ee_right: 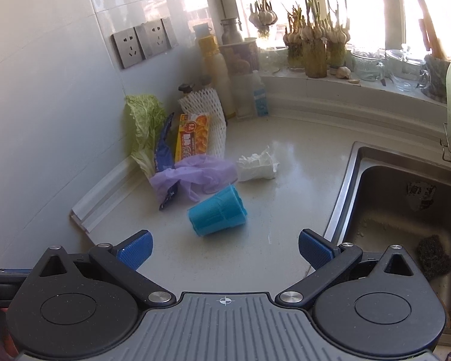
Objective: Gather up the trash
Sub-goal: 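Grasp the blue cup with the right tool while the left tool grasps the purple glove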
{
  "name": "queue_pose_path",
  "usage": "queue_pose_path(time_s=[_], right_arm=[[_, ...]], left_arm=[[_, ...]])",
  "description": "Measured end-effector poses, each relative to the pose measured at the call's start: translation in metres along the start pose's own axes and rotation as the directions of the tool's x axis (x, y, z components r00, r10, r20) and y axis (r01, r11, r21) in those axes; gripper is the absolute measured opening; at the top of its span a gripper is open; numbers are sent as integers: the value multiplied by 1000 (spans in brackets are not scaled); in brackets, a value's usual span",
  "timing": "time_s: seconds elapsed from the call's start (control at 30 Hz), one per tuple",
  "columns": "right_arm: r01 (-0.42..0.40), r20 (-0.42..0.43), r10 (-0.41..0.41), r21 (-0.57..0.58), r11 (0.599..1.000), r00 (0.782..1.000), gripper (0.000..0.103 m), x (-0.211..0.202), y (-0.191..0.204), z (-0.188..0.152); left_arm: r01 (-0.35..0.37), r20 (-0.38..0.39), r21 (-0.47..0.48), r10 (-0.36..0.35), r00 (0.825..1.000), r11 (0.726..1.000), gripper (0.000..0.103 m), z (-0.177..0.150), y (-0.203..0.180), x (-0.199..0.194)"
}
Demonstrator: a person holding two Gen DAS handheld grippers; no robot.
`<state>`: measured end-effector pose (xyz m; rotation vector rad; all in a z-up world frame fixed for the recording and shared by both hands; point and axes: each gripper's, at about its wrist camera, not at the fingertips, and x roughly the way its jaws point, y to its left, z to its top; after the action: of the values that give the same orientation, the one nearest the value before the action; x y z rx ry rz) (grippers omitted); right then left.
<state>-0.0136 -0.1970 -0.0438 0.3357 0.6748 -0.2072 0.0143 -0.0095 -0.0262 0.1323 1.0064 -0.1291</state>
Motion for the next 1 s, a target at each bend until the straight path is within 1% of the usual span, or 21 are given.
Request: queue_pose_path(time_s=[0.2,0.3,0.4,0.5,0.57,0.6,0.67,0.7,0.77,0.8,0.83,0.87,0.93,0.97,1.0], right_arm=[[-40,2,40,-1,999,999,103,20,-5,7],[-79,1,79,-4,997,997,103,36,-10,10],[-130,-4,130,-14,991,991,103,54,-16,12],[-191,-27,191,4,982,981,103,77,-26,12],[-242,-40,244,40,969,969,103,95,-35,10],[-266,-48,269,64,962,962,102,104,-40,10],[-303,-59,310,107,947,949,101,120,-49,8],[-311,-65,321,121,943,945,97,125,-52,7],[-327,-80,340,141,934,937,90,135,-56,5],[-333,-90,347,143,932,934,84,139,-57,3],[-337,-98,352,141,931,931,77,142,-57,2],[-343,-109,359,142,929,927,73,145,-57,0],[-357,-120,375,146,923,919,54,148,-57,-2],[-363,-125,381,146,920,916,49,150,-57,-3],[-369,-130,388,148,918,913,40,151,-57,-3]], left_arm=[[17,-2,-9,-17,1000,1000,102,8,-3,18],[31,16,12,-31,999,999,102,15,-5,30],[66,28,28,-67,997,997,102,25,-6,44],[136,87,36,-139,987,990,100,35,-3,59],[194,128,62,-200,971,979,98,42,-2,71],[206,150,89,-217,965,975,95,46,-2,78],[207,178,137,-230,957,969,90,55,-5,91],[225,188,152,-252,949,962,86,59,-6,96],[277,210,179,-312,927,944,83,67,-7,105],[300,223,204,-343,913,932,81,71,-8,111],[309,229,228,-359,905,924,78,75,-11,115],[317,232,253,-375,897,914,76,79,-14,120],[335,228,321,-415,881,886,70,87,-24,128],[332,226,353,-424,877,875,69,90,-29,131],[326,218,394,-432,875,859,68,93,-34,137]])
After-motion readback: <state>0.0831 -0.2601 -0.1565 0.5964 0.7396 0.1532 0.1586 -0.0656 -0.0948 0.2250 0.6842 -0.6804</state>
